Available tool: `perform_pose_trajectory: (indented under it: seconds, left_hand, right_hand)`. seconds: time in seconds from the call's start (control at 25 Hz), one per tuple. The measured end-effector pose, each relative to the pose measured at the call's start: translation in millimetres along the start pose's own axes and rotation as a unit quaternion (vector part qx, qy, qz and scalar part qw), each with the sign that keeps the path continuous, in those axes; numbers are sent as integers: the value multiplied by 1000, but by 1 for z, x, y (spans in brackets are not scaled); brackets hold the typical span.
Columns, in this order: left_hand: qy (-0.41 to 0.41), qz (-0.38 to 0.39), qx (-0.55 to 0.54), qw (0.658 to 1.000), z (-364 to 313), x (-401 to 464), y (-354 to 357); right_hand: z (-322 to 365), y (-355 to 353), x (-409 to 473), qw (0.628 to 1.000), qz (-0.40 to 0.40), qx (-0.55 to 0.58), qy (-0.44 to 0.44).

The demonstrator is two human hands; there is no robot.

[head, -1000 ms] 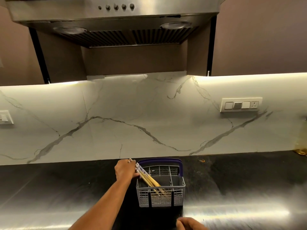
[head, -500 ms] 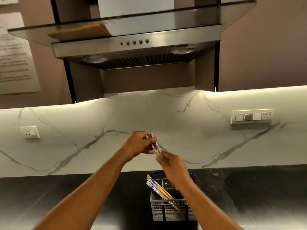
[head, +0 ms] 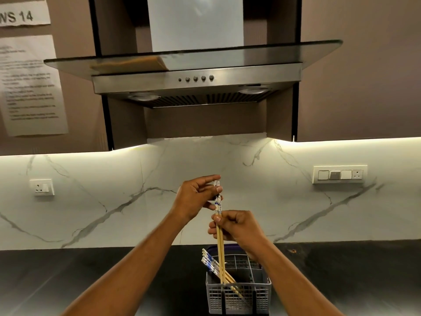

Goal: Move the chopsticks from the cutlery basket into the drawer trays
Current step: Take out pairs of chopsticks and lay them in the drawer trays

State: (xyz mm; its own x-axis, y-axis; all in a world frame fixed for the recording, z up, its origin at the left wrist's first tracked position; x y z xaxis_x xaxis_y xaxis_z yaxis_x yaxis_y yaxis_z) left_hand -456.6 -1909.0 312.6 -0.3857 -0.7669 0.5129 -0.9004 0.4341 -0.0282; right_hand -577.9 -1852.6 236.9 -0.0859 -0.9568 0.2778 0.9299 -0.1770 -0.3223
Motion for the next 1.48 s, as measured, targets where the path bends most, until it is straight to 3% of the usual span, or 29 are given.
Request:
perform_pose_trajectory:
  seconds: [0.44,0.6,0.72,1.0,1.24,1.48]
  left_hand:
    - [-24,6,2,1000,24,-22,11]
    - [-95,-2,-35,995,64,-59,17]
    - [-163,25,-41,985,107,-106,30]
    - [-358,48,-123,924,234,-256,66]
    - [-424,49,-85,901,310,-342,82]
    - [-469,1,-68,881,356,-379,75]
  right_hand:
    - [-20,-5,-24,998,51,9,39]
    - [-68,3,-53,994,21,2,103]
    - [-123,19,-95,980,24,18,198]
    - [-256,68,-234,918,64,16,390]
    - [-329,101,-309,893,62,21,444]
    - [-371,128,-329,869,-5,-35,493]
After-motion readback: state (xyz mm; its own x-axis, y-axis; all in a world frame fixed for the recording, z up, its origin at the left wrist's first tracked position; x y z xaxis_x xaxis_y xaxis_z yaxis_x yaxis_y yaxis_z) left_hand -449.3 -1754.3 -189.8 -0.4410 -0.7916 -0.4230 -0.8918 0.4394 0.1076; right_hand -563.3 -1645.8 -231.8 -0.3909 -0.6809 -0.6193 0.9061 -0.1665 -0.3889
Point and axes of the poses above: each hand's wrist, its own x-axis towards the middle knuckle, its own y-axis out of the palm, z = x × y, the point moved 6 cm from there along x, towards the middle knuckle, and after that the axes turned 14 degrees about -x, right-handed, at the moved point
